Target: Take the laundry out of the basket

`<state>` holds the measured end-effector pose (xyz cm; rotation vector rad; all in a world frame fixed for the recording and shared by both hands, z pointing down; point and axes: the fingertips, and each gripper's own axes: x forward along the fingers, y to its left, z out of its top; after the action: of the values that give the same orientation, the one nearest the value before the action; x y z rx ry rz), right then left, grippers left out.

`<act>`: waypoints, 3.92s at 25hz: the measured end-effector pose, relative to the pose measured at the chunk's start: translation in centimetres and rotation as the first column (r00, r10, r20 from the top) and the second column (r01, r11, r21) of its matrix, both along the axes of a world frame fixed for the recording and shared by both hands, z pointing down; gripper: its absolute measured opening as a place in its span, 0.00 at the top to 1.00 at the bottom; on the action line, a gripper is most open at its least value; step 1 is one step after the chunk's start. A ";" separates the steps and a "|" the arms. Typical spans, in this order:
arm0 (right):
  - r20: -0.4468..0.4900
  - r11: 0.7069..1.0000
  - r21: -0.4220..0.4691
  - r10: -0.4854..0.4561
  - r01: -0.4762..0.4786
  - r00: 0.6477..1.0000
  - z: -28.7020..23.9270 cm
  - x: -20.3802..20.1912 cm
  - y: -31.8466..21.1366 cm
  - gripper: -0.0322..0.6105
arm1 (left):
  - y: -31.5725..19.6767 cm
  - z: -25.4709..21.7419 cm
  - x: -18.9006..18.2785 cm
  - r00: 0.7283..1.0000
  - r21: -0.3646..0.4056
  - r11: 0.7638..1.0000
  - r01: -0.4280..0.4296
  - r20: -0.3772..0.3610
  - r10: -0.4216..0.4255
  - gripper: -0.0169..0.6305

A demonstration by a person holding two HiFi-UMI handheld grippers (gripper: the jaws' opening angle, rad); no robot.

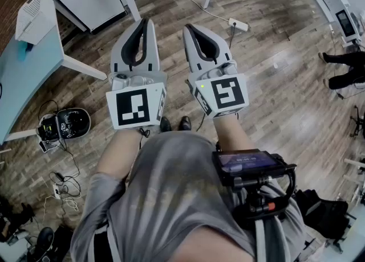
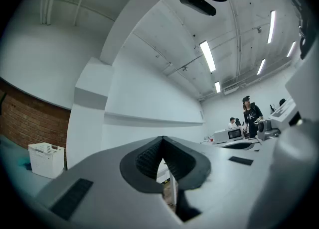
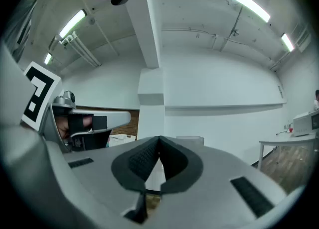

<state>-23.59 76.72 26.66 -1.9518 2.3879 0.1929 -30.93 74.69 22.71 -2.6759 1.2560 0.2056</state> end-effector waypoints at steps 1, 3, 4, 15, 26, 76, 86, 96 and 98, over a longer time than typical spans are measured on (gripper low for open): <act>0.003 1.000 0.002 -0.002 0.002 1.000 -0.1 0.3 0.0 0.94 | 0.0 0.0 0.3 1.000 -0.003 1.000 0.003 0.002 -0.003 0.96; 0.008 1.000 0.005 -0.006 0.006 1.000 -0.2 0.9 0.0 0.94 | 0.0 0.0 0.9 1.000 -0.007 1.000 0.008 0.005 -0.007 0.96; 0.010 1.000 0.006 -0.008 0.007 1.000 -0.2 1.3 0.1 0.94 | 0.1 0.0 1.3 1.000 -0.007 1.000 0.009 0.007 -0.009 0.96; 0.092 1.000 -0.001 -0.019 0.019 0.996 0.9 5.8 -0.2 0.94 | 0.8 0.5 5.3 0.999 0.005 1.000 0.016 0.037 -0.017 0.96; 0.118 0.999 -0.044 0.000 0.006 0.993 3.4 8.5 -6.8 0.94 | -6.3 3.1 7.3 1.000 -0.045 0.999 0.007 0.029 -0.005 0.96; 0.099 0.997 -0.038 -0.058 0.062 0.993 1.3 26.6 -54.1 0.94 | -54.2 2.5 25.2 0.998 -0.063 0.997 0.051 0.039 -0.048 0.96; 0.092 0.989 0.007 -0.144 0.144 0.985 -0.4 28.8 -60.8 0.94 | -59.9 1.2 25.9 0.987 -0.037 0.986 0.160 0.024 -0.159 0.96; 0.078 0.978 0.022 -0.209 0.208 0.975 -0.7 28.3 -68.4 0.94 | -67.5 1.3 24.3 0.970 -0.043 0.969 0.242 -0.013 -0.243 0.96; 0.076 0.975 0.025 -0.221 0.219 0.972 -0.8 28.1 -70.5 0.94 | -69.3 1.1 24.0 0.967 -0.034 0.967 0.254 -0.016 -0.255 0.96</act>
<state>4.52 6.24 25.87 -1.6377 2.5171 0.1228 -6.96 5.35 23.81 -2.5097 1.6044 0.1775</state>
